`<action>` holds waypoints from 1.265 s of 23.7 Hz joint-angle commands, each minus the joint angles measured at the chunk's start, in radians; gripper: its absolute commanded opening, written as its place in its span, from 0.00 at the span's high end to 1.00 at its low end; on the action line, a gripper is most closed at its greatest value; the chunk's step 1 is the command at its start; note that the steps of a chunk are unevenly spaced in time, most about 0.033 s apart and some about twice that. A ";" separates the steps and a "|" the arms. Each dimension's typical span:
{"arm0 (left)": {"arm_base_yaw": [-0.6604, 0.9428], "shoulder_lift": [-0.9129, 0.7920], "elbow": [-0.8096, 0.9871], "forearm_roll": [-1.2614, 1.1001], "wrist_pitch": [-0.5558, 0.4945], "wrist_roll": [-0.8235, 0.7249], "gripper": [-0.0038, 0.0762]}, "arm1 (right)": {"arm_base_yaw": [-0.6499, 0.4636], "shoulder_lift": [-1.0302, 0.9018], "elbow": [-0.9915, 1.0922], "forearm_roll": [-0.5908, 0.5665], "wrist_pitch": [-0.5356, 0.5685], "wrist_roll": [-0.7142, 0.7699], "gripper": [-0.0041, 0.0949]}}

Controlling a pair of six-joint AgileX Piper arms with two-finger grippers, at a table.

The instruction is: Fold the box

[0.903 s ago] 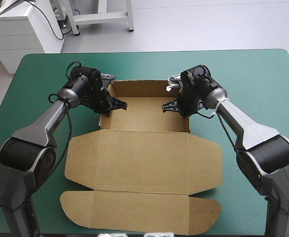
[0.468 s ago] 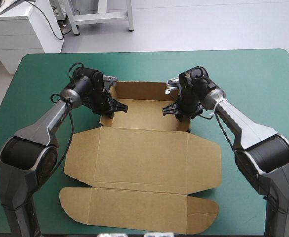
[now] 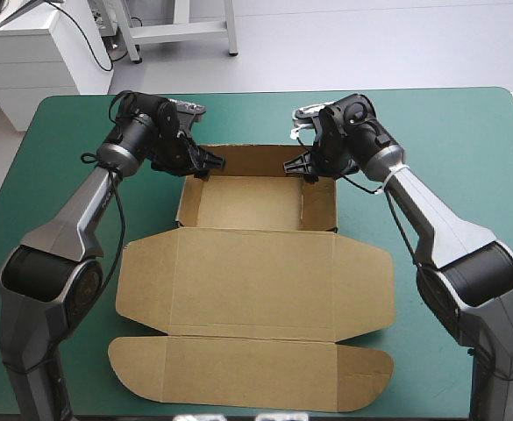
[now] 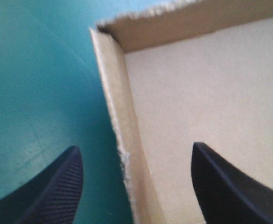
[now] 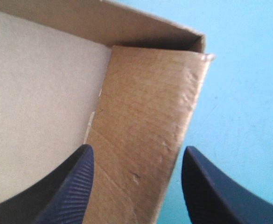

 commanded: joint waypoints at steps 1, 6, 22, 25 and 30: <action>-0.005 -0.090 -0.077 0.033 0.059 -0.002 0.36 | 0.000 -0.100 -0.057 -0.065 0.008 -0.044 0.42; -0.003 -0.159 -0.146 0.039 0.059 0.046 0.37 | 0.000 -0.173 -0.057 -0.100 0.008 -0.078 0.42; -0.003 -0.689 0.131 0.092 0.057 0.058 0.96 | -0.037 -0.207 0.122 0.013 0.010 0.001 0.52; -0.003 -0.856 0.408 0.072 -0.024 0.060 0.96 | -0.098 -0.205 0.162 0.148 0.010 -0.017 0.57; -0.003 -1.043 0.732 0.023 -0.166 0.060 0.96 | -0.111 -0.205 0.162 0.205 0.002 -0.044 0.57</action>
